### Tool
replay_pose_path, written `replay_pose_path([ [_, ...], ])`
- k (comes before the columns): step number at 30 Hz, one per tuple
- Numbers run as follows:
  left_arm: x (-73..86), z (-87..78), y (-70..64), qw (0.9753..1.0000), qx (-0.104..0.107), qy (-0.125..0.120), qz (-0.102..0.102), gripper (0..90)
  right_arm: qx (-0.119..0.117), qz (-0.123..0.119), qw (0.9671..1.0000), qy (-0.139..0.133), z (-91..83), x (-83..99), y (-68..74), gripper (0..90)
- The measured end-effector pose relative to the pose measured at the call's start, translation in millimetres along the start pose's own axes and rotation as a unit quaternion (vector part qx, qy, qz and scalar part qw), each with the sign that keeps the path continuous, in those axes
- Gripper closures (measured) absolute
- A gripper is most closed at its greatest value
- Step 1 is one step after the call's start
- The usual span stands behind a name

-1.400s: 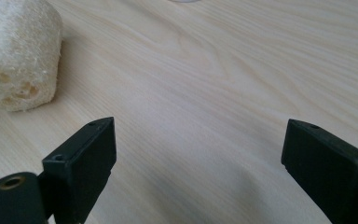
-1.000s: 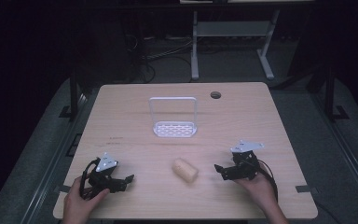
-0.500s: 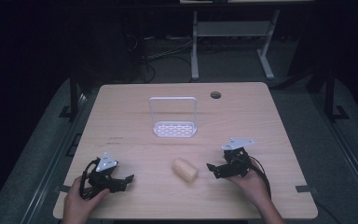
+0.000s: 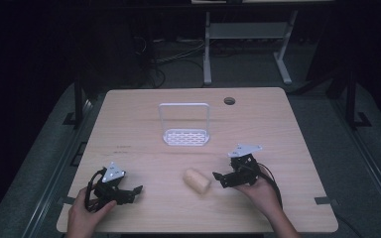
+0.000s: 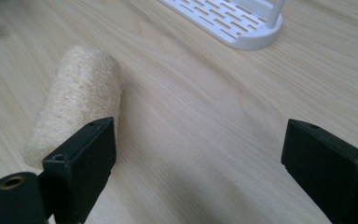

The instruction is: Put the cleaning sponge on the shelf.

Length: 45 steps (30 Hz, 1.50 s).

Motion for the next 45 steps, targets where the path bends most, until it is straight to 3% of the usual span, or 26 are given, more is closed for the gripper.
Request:
replay_pose_path([
  [25,-0.1,0.1,-0.2,1.0000,0.000,-0.001,-0.002,12.9,-0.028,-0.034,0.9990,-0.005,11.0,-31.2,33.0,9.8],
  [35,-0.1,0.1,-0.2,1.0000,0.000,-0.001,-0.002,12.9,-0.035,-0.045,0.9983,-0.003,15.5,-34.7,45.7,9.8],
  [45,-0.1,0.1,-0.1,1.0000,0.000,-0.001,-0.001,12.9,-0.028,-0.062,0.9976,0.009,25.6,-31.5,55.2,10.0],
])
Point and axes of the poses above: each handheld gripper's, and its own axes: z roughly forward along the jaws, x roughly out of its underside, y roughly to its left, the point moved 6 cm from there along z, roughly forward along the jaws, and after that the axes turned 14 degrees about y, right-handed, at the moved point
